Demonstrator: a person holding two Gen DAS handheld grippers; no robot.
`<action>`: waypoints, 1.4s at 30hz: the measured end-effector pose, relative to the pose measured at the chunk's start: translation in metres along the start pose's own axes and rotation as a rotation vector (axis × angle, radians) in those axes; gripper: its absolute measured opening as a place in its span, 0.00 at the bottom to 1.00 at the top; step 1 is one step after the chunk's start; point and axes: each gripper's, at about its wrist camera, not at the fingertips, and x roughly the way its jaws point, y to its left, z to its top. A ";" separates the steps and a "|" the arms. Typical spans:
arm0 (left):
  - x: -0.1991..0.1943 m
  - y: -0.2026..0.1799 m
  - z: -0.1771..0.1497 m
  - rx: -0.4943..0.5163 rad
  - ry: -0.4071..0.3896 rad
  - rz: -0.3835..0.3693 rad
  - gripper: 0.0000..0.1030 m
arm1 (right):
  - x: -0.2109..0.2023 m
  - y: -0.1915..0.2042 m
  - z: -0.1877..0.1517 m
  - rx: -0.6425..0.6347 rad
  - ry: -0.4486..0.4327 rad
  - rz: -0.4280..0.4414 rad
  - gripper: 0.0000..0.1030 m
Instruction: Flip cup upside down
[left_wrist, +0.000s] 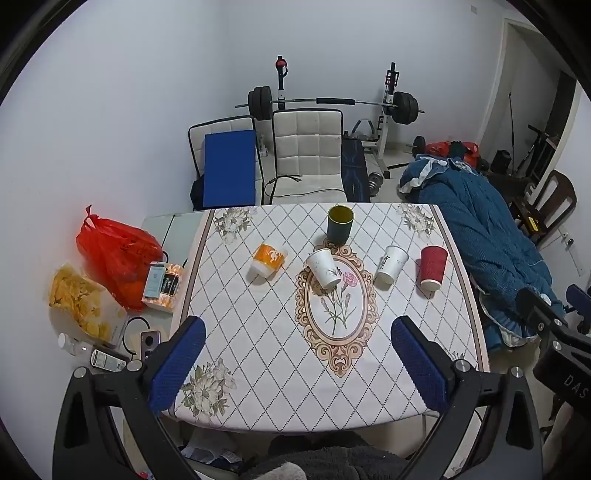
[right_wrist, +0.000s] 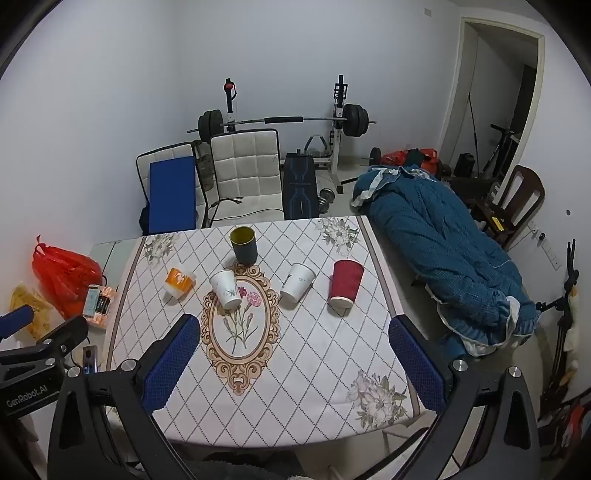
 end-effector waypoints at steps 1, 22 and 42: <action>-0.001 -0.002 -0.001 0.017 -0.013 0.020 1.00 | 0.000 0.000 0.000 0.001 -0.008 0.002 1.00; -0.006 0.001 0.010 0.003 -0.016 0.002 1.00 | 0.003 0.003 0.007 -0.003 -0.003 0.004 1.00; -0.003 0.007 0.021 0.005 -0.026 0.001 1.00 | 0.009 0.007 0.015 0.009 0.003 0.024 1.00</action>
